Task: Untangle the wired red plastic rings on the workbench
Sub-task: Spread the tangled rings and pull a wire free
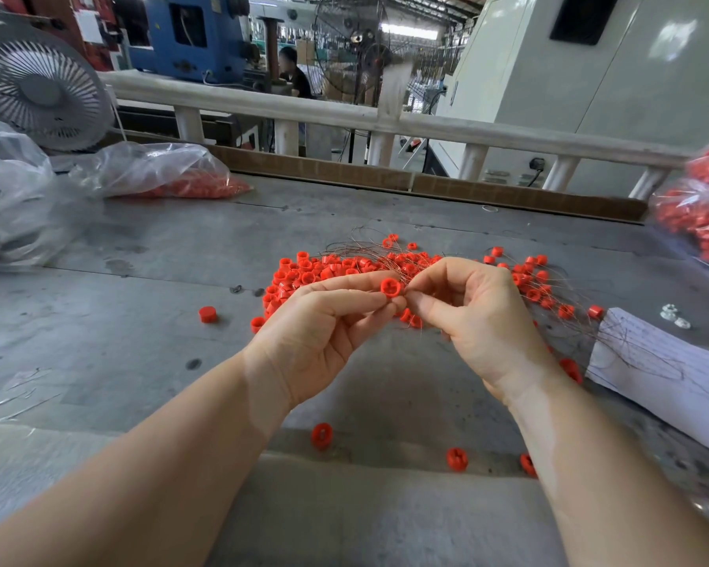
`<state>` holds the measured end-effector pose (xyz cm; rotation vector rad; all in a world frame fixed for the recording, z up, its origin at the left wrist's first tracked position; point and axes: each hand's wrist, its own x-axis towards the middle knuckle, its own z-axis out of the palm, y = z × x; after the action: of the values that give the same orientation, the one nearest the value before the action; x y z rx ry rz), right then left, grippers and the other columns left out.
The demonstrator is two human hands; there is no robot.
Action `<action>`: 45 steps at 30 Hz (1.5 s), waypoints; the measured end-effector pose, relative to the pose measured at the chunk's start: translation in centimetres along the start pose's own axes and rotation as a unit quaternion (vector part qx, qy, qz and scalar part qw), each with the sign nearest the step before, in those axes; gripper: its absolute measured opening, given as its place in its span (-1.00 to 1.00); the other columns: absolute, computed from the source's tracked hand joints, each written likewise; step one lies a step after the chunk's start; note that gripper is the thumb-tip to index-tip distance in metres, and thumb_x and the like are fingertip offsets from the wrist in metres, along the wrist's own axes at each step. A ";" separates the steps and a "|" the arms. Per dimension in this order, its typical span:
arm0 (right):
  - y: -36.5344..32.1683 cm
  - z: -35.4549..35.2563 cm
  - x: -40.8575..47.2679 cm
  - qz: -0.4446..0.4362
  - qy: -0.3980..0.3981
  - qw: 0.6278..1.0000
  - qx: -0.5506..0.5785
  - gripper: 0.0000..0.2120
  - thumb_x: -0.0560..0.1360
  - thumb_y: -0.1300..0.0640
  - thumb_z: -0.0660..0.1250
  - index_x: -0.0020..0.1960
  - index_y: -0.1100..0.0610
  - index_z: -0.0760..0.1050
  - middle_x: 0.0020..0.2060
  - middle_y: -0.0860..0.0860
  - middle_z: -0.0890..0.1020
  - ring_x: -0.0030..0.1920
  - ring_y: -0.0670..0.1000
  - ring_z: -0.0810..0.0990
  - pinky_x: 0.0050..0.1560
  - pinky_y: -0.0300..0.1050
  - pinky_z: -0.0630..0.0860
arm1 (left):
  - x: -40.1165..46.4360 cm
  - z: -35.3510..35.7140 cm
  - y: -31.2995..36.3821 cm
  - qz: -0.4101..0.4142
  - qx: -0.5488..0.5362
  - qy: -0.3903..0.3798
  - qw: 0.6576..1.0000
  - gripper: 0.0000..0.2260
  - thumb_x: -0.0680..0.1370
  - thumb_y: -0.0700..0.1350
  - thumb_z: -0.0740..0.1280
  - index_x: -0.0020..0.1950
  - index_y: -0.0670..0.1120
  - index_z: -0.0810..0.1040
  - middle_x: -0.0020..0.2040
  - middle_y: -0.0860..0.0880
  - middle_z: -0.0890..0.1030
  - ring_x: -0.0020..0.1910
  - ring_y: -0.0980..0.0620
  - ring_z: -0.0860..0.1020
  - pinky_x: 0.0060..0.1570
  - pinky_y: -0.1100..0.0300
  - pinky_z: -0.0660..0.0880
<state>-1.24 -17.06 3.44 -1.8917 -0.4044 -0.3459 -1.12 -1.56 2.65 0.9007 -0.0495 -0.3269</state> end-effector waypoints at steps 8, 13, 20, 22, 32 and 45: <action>-0.1 0.0 0.0 -0.035 0.009 0.997 -0.071 -0.73 0.41 0.34 0.42 -0.31 0.00 0.54 -0.42 -0.11 0.57 -0.38 -0.15 0.46 -0.30 -0.34 0.42 | -0.1 0.0 0.0 -0.006 -0.010 0.004 1.000 -0.73 0.22 -0.38 0.30 -0.12 -0.30 0.62 -0.24 -0.20 0.66 -0.28 0.01 0.67 -0.28 0.34 0.58; -0.2 0.0 0.0 -0.038 0.010 0.996 -0.080 -0.75 0.41 0.34 0.42 -0.30 0.03 0.55 -0.42 -0.10 0.57 -0.38 -0.16 0.45 -0.29 -0.32 0.43 | -0.1 0.0 0.1 -0.001 -0.005 0.012 1.000 -0.78 0.21 -0.37 0.31 -0.20 -0.27 0.66 -0.24 -0.21 0.66 -0.27 0.01 0.67 -0.29 0.33 0.59; -0.2 -0.1 -0.1 -0.036 0.011 0.996 -0.086 -0.78 0.41 0.34 0.42 -0.29 0.05 0.56 -0.42 -0.09 0.57 -0.38 -0.17 0.46 -0.30 -0.33 0.43 | 0.0 -0.1 0.0 0.001 0.006 0.016 1.000 -0.79 0.22 -0.38 0.31 -0.25 -0.24 0.69 -0.25 -0.20 0.66 -0.26 0.00 0.68 -0.30 0.34 0.58; -0.2 -0.1 -0.1 -0.037 0.011 0.995 -0.089 -0.78 0.41 0.34 0.42 -0.29 0.06 0.56 -0.42 -0.09 0.57 -0.38 -0.17 0.46 -0.30 -0.34 0.43 | 0.0 -0.1 0.0 0.000 0.008 0.017 1.000 -0.79 0.22 -0.38 0.31 -0.26 -0.23 0.69 -0.25 -0.20 0.66 -0.26 -0.01 0.68 -0.30 0.34 0.57; -0.2 -0.2 -0.2 -0.048 0.010 0.993 -0.107 -0.76 0.41 0.34 0.43 -0.29 0.02 0.55 -0.40 -0.12 0.57 -0.35 -0.16 0.48 -0.27 -0.34 0.44 | 0.0 -0.2 -0.1 0.001 0.016 0.014 1.000 -0.79 0.21 -0.37 0.31 -0.27 -0.23 0.70 -0.26 -0.19 0.67 -0.25 0.00 0.68 -0.31 0.35 0.57; 0.0 -0.2 -0.1 -0.042 0.007 0.994 -0.101 -0.77 0.41 0.33 0.43 -0.29 0.03 0.56 -0.41 -0.12 0.56 -0.36 -0.16 0.47 -0.28 -0.34 0.43 | -0.2 0.2 -0.3 0.011 0.021 0.034 0.999 -0.72 0.45 -0.48 0.22 -0.25 -0.26 0.68 -0.26 -0.19 0.66 -0.29 0.00 0.67 -0.29 0.34 0.58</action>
<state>-1.37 -17.24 3.46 -2.0728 -0.4541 -0.4703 -1.38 -1.78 2.57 0.9514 -0.0029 -0.2757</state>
